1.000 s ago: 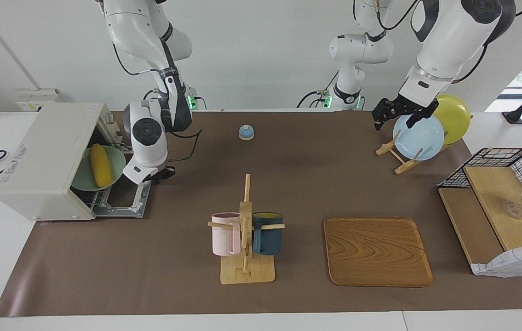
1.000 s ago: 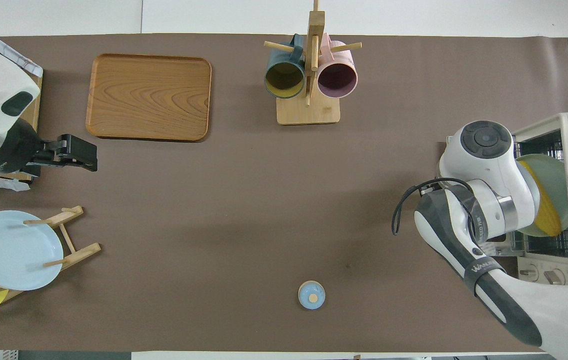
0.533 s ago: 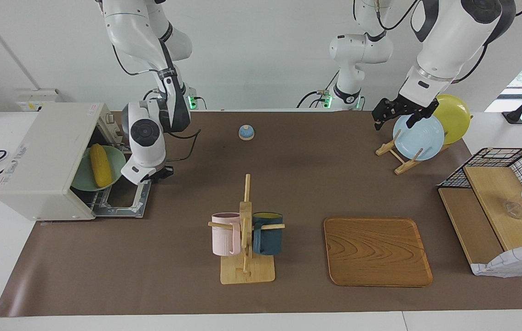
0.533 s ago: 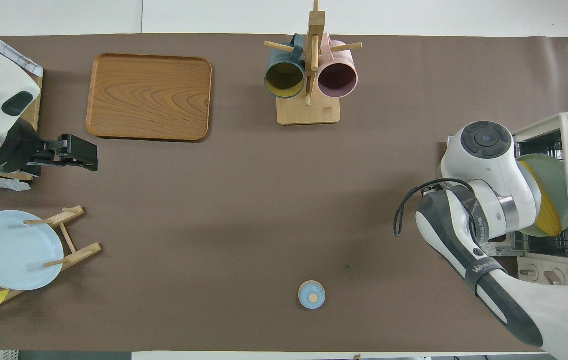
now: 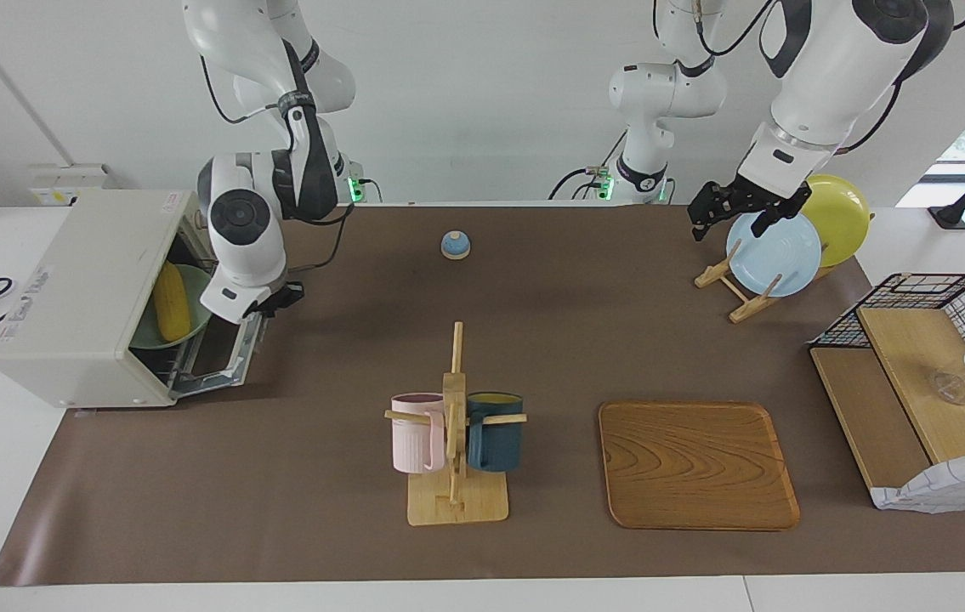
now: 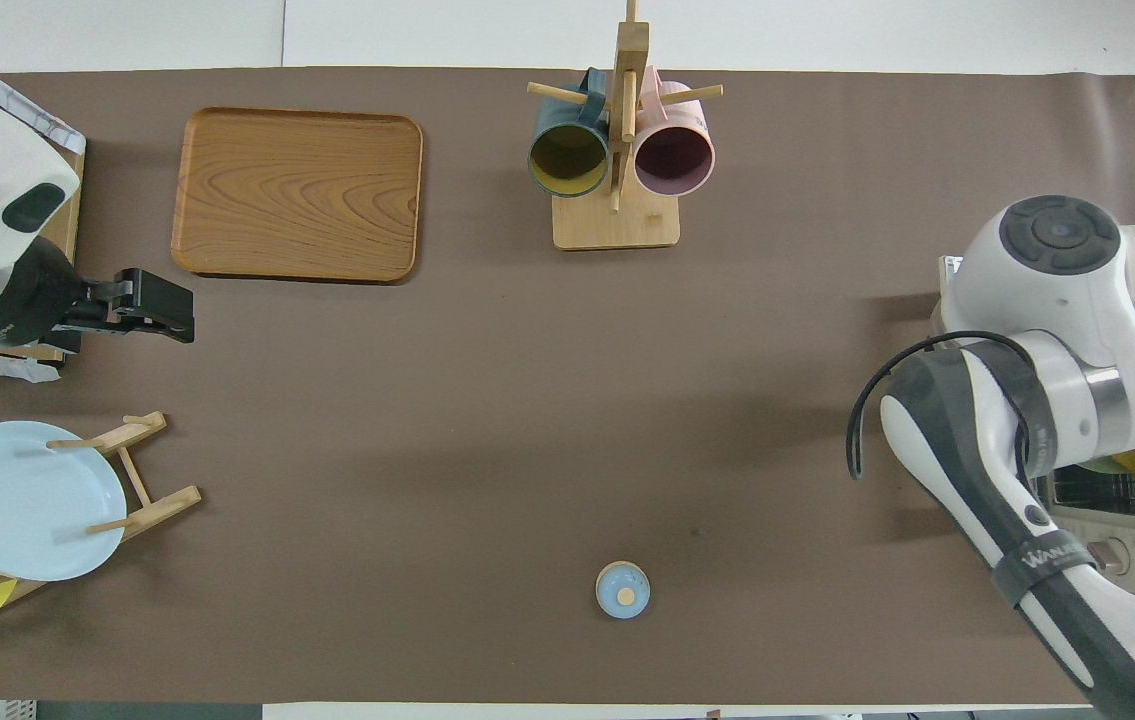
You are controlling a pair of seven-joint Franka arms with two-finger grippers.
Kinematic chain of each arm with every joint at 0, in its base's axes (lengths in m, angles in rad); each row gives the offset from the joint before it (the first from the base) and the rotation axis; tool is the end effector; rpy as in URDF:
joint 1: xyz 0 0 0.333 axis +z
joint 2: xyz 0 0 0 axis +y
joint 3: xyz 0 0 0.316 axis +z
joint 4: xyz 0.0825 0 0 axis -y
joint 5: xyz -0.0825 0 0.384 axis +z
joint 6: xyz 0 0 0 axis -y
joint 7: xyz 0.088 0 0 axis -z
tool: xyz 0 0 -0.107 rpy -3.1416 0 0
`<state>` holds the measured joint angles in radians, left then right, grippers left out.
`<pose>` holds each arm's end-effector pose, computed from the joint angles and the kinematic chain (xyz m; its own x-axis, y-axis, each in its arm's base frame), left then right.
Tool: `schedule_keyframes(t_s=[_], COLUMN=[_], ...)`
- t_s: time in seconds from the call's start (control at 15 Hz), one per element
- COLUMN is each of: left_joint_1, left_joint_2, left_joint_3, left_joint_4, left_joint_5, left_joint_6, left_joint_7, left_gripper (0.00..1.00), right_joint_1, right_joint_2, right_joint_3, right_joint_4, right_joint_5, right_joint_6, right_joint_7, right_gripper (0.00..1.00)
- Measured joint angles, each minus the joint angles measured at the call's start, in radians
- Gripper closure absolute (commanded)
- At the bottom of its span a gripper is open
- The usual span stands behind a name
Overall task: Put corn in oven
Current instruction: 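Withdraw the right gripper and push the oven door closed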
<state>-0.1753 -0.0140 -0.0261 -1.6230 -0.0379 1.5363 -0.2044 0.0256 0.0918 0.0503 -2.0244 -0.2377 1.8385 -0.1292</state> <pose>0.5331 -0.1132 0.6049 0.9969 0.0022 -0.0787 0.0040 -0.9998 0.0220 0.5386 0.0217 0.3863 0.9172 0.2585 -0.3031 0.3162 -0.9353 0.1591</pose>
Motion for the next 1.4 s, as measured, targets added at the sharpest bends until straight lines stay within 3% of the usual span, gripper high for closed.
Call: schedule_keyframes(t_s=[0.2,0.47,0.93,1.0,1.13,1.2,1.33,1.4], left_joint_1=[0.0,0.0,0.0,0.0,0.0,0.0,0.0,0.0], left_joint_2=[0.0,0.0,0.0,0.0,0.0,0.0,0.0,0.0], left_joint_3=[0.0,0.0,0.0,0.0,0.0,0.0,0.0,0.0], left_joint_4=[0.0,0.0,0.0,0.0,0.0,0.0,0.0,0.0], left_joint_5=[0.0,0.0,0.0,0.0,0.0,0.0,0.0,0.0], left_joint_6=[0.0,0.0,0.0,0.0,0.0,0.0,0.0,0.0], left_joint_7=[0.0,0.0,0.0,0.0,0.0,0.0,0.0,0.0], left_gripper=[0.0,0.0,0.0,0.0,0.0,0.0,0.0,0.0], right_joint_1=[-0.063,-0.13,-0.149,-0.149,-0.15,-0.15,-0.149,-0.148], right_joint_2=[-0.049,-0.078,-0.088,-0.092,-0.102,-0.108,-0.124,-0.132], right_joint_3=[-0.006,-0.014,-0.022,-0.023,-0.024,-0.023,-0.022,-0.02], right_joint_4=[0.054,0.07,0.08,0.089,0.15,0.205,0.326,0.362], right_joint_5=[-0.016,-0.042,-0.062,-0.062,-0.047,-0.021,0.026,0.046], right_joint_6=[-0.087,-0.1,-0.112,-0.14,-0.233,-0.292,-0.398,-0.427], right_joint_7=[-0.097,-0.191,-0.213,-0.213,-0.213,-0.213,-0.213,-0.213], right_gripper=[1.0,1.0,1.0,0.95,0.72,0.51,0.0,0.0])
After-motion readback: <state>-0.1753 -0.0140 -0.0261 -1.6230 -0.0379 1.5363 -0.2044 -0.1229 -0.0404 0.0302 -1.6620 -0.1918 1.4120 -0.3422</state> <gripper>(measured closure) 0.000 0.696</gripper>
